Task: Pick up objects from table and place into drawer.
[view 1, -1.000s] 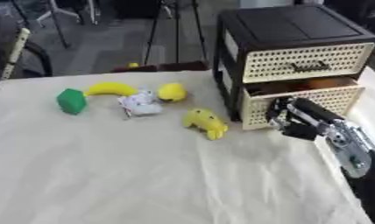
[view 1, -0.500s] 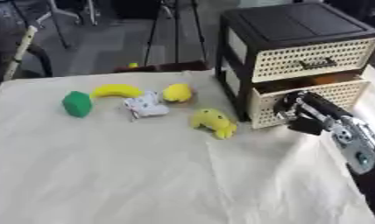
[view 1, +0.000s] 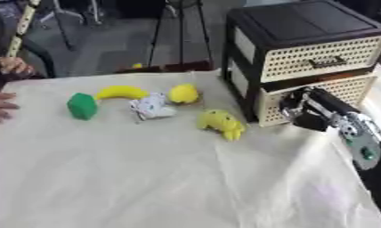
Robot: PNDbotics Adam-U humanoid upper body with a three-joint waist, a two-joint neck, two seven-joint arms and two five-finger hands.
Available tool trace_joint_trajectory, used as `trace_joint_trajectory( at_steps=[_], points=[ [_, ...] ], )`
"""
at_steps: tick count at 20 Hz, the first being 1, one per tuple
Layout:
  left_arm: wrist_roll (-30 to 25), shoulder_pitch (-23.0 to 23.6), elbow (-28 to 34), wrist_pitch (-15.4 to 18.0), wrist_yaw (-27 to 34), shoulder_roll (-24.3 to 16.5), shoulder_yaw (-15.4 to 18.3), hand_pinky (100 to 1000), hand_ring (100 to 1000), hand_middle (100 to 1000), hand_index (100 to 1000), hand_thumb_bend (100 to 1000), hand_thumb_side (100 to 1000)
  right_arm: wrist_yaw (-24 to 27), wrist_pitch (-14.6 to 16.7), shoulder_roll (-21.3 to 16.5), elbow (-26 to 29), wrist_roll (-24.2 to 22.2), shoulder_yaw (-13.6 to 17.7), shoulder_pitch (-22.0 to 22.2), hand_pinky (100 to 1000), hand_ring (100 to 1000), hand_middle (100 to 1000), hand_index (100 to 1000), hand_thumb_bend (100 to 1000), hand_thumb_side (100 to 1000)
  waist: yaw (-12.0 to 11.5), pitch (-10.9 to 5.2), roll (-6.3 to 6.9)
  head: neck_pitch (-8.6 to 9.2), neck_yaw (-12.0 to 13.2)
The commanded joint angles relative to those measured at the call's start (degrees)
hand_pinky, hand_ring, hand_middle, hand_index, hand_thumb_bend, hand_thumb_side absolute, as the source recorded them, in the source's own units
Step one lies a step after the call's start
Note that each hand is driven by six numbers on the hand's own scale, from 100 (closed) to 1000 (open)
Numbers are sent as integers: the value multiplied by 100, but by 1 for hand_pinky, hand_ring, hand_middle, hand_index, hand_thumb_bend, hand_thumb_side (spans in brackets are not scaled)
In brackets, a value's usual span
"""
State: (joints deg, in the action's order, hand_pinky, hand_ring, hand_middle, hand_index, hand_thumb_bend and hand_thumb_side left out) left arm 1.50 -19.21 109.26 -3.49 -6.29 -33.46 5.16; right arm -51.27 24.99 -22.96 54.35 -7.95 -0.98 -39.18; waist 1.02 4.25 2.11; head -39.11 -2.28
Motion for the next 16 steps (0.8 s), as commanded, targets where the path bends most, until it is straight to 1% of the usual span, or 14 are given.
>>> trace_joint_trajectory(
  at_steps=[1,10,16],
  points=[
    [-19,-97,91,18,32,-83,56,557,498,614,740,588,812,-34,77,-155,10,35,44,-222,505,695,725,692,100,889,-21,-51,2,55,-34],
    [-48,-134,104,26,41,-50,40,558,497,613,739,587,813,-99,183,-23,-93,49,11,-424,506,696,726,691,100,870,-126,-19,14,74,-85],
    [-69,-127,113,33,50,-38,37,559,497,612,740,585,814,-82,213,37,-40,69,10,-464,505,694,723,689,100,865,-142,-22,9,81,-86]
  ],
)
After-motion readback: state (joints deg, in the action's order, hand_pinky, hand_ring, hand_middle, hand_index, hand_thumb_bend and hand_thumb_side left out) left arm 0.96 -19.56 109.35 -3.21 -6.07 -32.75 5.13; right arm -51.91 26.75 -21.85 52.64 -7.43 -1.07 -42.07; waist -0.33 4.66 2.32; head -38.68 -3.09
